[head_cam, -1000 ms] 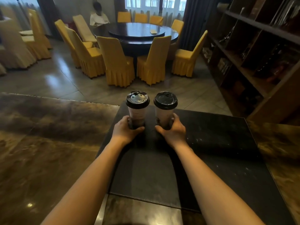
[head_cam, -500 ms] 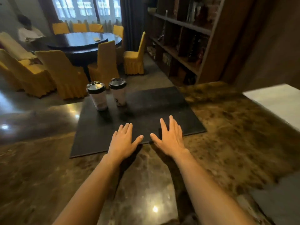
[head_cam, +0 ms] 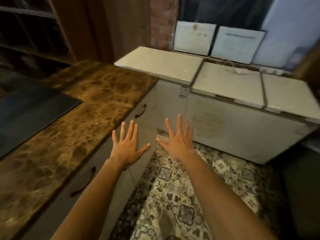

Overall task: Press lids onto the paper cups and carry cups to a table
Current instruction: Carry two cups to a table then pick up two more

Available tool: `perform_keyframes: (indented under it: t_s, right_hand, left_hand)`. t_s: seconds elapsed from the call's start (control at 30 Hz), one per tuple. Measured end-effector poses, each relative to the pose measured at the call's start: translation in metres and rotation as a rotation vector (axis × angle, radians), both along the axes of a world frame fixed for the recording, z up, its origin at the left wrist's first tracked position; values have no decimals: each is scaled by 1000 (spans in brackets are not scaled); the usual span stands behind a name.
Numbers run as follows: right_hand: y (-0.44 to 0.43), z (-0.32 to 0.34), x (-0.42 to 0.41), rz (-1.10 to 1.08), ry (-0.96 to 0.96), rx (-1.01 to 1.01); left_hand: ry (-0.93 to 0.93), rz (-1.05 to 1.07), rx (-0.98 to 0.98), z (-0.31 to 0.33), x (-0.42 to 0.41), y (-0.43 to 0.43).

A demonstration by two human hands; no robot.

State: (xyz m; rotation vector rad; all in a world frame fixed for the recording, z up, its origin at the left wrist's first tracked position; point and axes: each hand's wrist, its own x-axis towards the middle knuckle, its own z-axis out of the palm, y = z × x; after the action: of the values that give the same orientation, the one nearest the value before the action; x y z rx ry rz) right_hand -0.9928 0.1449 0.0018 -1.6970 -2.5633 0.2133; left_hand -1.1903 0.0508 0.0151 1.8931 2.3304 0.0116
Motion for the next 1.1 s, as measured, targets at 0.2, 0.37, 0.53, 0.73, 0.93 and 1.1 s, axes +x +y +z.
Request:
perform_keyframes:
  t_s: [0.2, 0.37, 0.53, 0.73, 0.93, 1.1]
  right_hand:
    - [-18, -5, 201, -362, -25, -18]
    - [-51, -8, 361, -622, 19, -13]
    - [-88, -19, 547, -845, 25, -37]
    - [-135, -20, 722, -1135, 29, -13]
    - [-166, -30, 823, -1382, 210, 34]
    - [-167, -50, 875, -1525, 487, 71]
  left_hand:
    - [-54, -310, -42, -17, 181, 51]
    - [-47, -563, -56, -29, 339, 85]
    - [-70, -784, -67, -25, 524, 107]
    - [-148, -940, -91, -27, 701, 113]
    - [-310, -980, -185, -42, 835, 118]
    - [-523, -1003, -331, -58, 916, 127]
